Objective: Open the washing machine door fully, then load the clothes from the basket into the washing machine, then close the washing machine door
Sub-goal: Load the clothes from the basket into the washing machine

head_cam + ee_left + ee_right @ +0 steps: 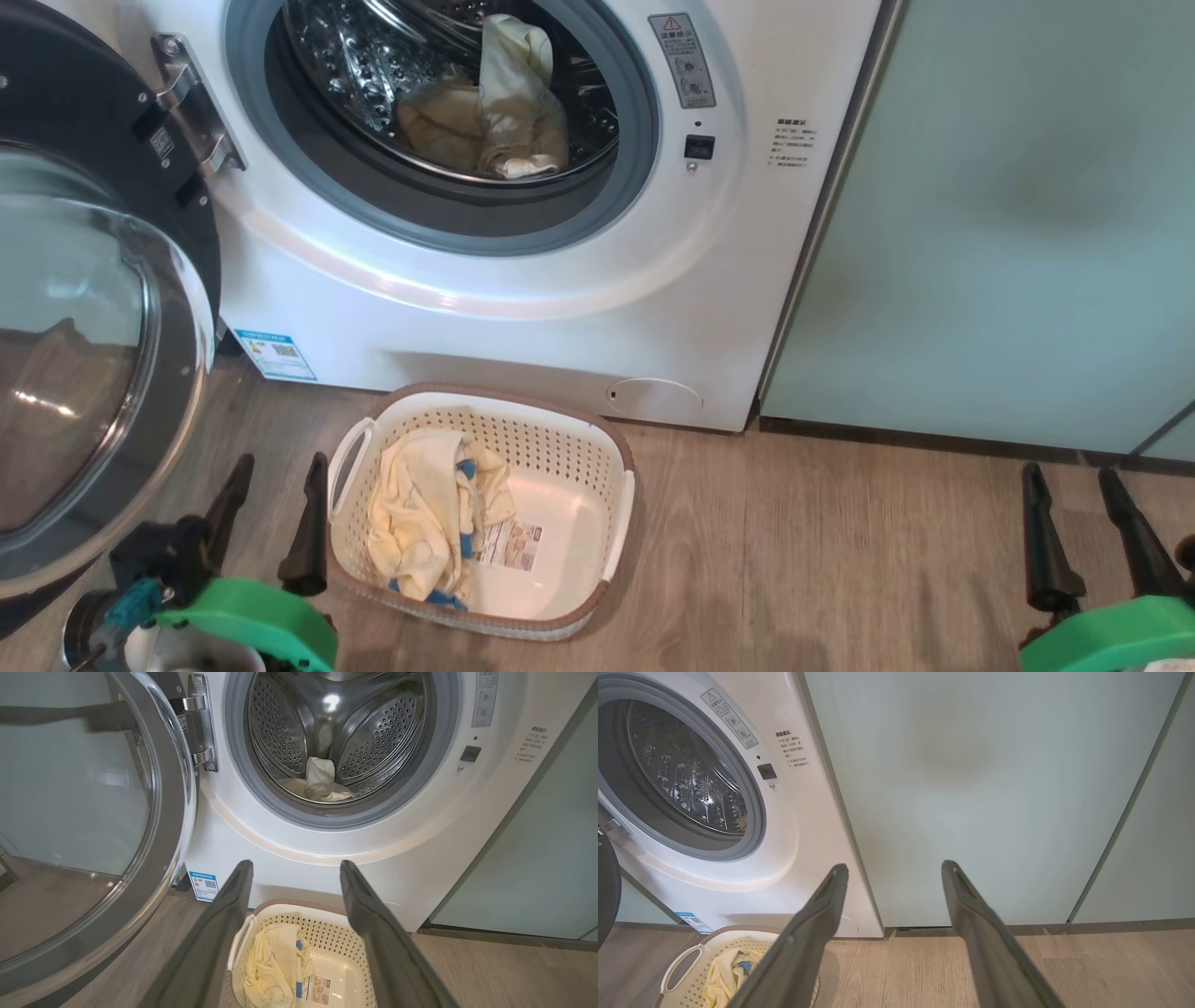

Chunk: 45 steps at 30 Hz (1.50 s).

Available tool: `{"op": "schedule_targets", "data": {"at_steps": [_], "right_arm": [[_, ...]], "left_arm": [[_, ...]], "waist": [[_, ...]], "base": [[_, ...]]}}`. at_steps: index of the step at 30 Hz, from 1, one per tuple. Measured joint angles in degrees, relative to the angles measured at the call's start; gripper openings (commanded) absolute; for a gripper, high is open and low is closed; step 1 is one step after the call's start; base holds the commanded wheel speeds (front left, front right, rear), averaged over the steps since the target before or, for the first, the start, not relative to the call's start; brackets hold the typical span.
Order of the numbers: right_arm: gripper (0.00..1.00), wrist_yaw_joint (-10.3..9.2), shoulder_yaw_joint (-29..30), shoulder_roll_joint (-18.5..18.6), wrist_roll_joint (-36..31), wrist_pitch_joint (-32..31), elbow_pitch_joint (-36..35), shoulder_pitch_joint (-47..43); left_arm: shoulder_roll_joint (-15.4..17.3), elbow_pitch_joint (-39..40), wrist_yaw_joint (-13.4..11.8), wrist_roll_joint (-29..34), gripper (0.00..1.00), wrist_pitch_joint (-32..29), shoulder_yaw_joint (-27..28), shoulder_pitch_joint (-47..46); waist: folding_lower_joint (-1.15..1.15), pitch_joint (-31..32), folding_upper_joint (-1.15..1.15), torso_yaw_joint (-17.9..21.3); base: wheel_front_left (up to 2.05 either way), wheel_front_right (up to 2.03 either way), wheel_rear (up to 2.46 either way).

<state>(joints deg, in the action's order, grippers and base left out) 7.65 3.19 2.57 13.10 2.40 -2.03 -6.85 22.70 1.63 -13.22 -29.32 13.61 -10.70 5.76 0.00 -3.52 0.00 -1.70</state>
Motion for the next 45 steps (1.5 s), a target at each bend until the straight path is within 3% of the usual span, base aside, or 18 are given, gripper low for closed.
{"op": "schedule_targets", "data": {"at_steps": [23,32,45], "right_arm": [[1.00,0.00,-0.7,-0.2,0.0,0.0,0.0,0.3],[1.00,0.00,-1.2,-0.2,0.0,0.2,-0.8,3.5],[1.00,0.00,-1.7,-0.2,0.3,1.5,-2.1,8.2]], "left_arm": [[0.6,0.2,0.6,0.0,1.00,-1.3,-1.4,-1.7],[-0.7,-3.5,3.1,-0.1,1.00,-0.9,-3.1,-8.1],[-4.2,-17.3,8.7,-1.1,1.00,0.1,-5.5,-20.8]], "waist": [[0.00,-2.9,0.00,0.3],[0.01,-8.2,0.00,0.8],[0.02,-17.8,0.00,2.8]], "base": [[0.00,0.00,0.00],[0.00,0.00,0.00],[0.00,0.00,0.00]]}}
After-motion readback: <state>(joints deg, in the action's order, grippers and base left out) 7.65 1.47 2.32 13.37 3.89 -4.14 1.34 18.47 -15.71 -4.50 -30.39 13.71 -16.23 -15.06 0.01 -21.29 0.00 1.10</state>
